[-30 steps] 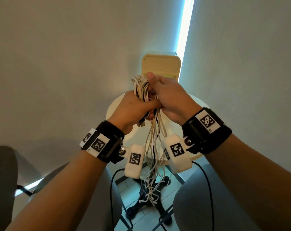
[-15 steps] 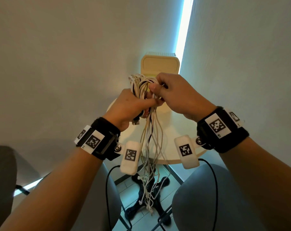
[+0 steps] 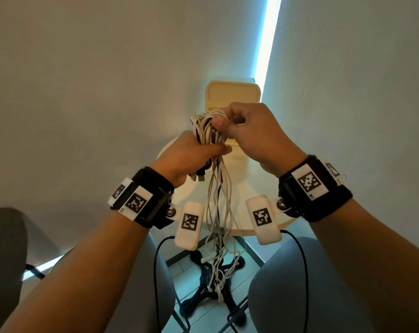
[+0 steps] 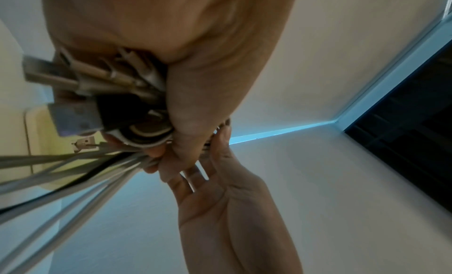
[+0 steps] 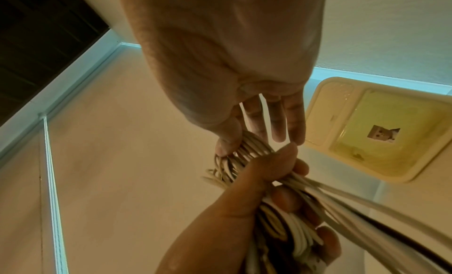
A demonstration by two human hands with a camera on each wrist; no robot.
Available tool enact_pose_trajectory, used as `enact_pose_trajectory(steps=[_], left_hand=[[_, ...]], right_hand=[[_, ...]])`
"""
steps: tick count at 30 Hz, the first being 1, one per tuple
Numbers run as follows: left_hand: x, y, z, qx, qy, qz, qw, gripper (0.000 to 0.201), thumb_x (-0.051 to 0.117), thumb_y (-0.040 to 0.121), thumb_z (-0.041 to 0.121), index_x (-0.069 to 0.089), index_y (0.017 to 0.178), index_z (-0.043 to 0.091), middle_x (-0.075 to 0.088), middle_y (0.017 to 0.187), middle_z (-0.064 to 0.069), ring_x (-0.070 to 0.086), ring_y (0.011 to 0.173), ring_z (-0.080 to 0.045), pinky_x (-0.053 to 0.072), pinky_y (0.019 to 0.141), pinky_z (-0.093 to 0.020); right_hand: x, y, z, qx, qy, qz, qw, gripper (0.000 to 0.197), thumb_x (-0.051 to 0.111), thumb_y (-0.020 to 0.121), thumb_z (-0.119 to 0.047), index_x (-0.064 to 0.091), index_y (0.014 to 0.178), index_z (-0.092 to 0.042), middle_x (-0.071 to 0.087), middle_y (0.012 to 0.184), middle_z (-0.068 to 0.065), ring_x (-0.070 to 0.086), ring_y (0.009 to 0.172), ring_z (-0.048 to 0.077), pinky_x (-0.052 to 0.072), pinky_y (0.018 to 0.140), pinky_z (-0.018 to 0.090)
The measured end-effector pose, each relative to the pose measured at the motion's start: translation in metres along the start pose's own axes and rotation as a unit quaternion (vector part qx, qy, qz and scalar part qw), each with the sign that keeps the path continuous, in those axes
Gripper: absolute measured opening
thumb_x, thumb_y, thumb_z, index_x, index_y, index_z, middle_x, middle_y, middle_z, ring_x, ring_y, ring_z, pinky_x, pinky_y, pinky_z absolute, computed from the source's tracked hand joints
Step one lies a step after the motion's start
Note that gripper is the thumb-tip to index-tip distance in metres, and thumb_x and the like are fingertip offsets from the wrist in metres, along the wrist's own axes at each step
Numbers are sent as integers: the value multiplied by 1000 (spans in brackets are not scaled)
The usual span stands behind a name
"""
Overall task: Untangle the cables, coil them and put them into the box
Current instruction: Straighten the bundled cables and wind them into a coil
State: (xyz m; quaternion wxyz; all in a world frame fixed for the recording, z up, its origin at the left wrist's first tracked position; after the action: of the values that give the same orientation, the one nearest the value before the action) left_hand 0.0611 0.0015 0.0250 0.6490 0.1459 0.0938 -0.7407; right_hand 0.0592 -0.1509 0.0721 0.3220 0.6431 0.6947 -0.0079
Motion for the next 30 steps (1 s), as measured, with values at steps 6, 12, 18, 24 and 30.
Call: enact_pose_trajectory(steps=[6, 12, 18, 24, 30], left_hand=[[1, -3, -2, 36, -40, -26, 998, 18, 78, 96, 26, 75, 106, 12, 67, 80, -1, 61, 77, -16, 50, 71, -34], [13, -10, -2, 36, -166, -92, 981, 13, 65, 105, 8, 69, 108, -3, 69, 83, -14, 72, 80, -31, 60, 95, -57], [23, -20, 6, 3, -194, -106, 975, 32, 72, 98, 9, 64, 70, 21, 43, 55, -2, 44, 49, -20, 48, 57, -35], [43, -29, 2, -36, -116, -146, 982, 28, 69, 97, 4, 55, 76, 15, 42, 53, -3, 40, 46, -18, 42, 51, -31], [50, -29, 3, -35, -80, -115, 990, 13, 68, 98, 8, 58, 90, 11, 47, 64, -6, 40, 50, -15, 39, 43, -23]], right_hand=[[-3, -3, 2, 4, 33, 10, 999, 15, 74, 98, -28, 79, 99, -14, 79, 91, -1, 74, 89, 12, 62, 91, 33], [5, -5, 2, -19, -24, 19, 999, 22, 72, 99, -35, 75, 91, -14, 72, 81, 0, 64, 71, 9, 56, 68, 28], [9, 3, 4, 68, 115, -6, 991, 74, 63, 80, -83, 62, 113, -17, 73, 115, 13, 73, 110, 27, 59, 100, 53], [22, -1, -9, 131, 319, -145, 927, 66, 56, 102, -59, 71, 105, 5, 74, 88, 22, 72, 84, 39, 54, 103, 64], [25, 2, -9, 142, 291, -47, 945, 56, 71, 97, -51, 64, 68, -4, 47, 47, 9, 49, 47, 25, 65, 80, 56]])
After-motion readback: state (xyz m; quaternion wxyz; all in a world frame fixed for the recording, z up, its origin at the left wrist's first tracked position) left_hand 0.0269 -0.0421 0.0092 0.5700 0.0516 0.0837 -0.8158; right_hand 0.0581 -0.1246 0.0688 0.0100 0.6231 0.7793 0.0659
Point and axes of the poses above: each hand's wrist, its own y-axis towards the middle knuckle, its own x-axis out of the palm, z = x × y, the point moved 4 cm from there along y, towards the middle knuckle
